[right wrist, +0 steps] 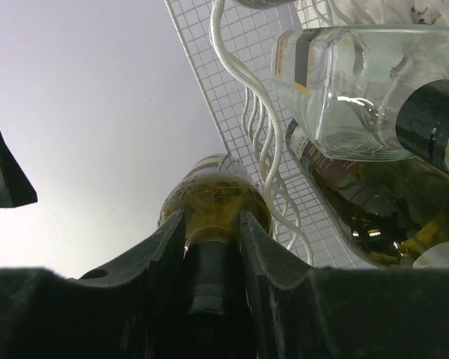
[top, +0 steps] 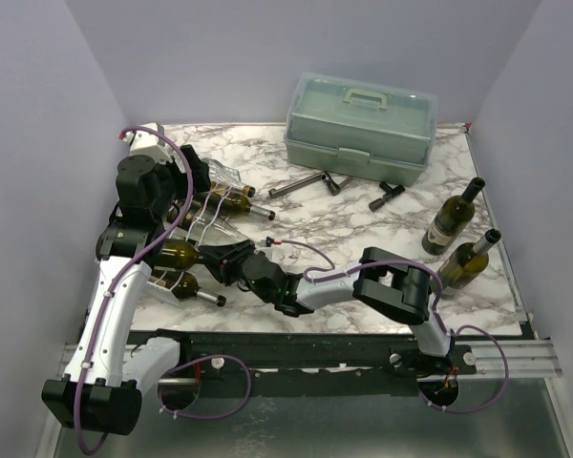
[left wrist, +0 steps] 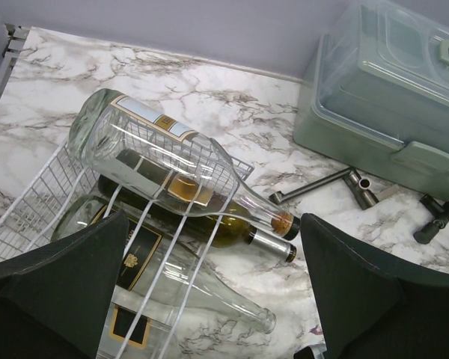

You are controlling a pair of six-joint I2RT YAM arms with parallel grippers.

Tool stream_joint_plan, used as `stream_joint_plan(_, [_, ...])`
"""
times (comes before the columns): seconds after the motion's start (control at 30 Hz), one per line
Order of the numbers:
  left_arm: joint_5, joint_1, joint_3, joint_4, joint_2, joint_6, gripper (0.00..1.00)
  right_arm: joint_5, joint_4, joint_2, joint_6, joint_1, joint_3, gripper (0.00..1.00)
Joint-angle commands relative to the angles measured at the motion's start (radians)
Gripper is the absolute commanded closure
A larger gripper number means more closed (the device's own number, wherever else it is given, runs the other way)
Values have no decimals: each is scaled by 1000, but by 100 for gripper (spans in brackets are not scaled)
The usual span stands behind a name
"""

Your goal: Put the wine bottle on the wine rack

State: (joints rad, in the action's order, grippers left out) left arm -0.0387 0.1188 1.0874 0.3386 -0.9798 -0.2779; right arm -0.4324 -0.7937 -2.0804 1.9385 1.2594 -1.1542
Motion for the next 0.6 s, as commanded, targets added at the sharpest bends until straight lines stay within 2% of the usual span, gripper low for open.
stream_joint_plan(0.0, [-1,-6,-4,4,18,1,1,-50,-33,40,86,13,2,97])
stream_joint_plan(0.37, [14,-6,-3,3,9,-7,1,-58,-96,39,111,15,47,82])
stream_joint_plan(0.57, [17,-7,-1,3,6,-9,1,-56,-64,45,73,24,14,75])
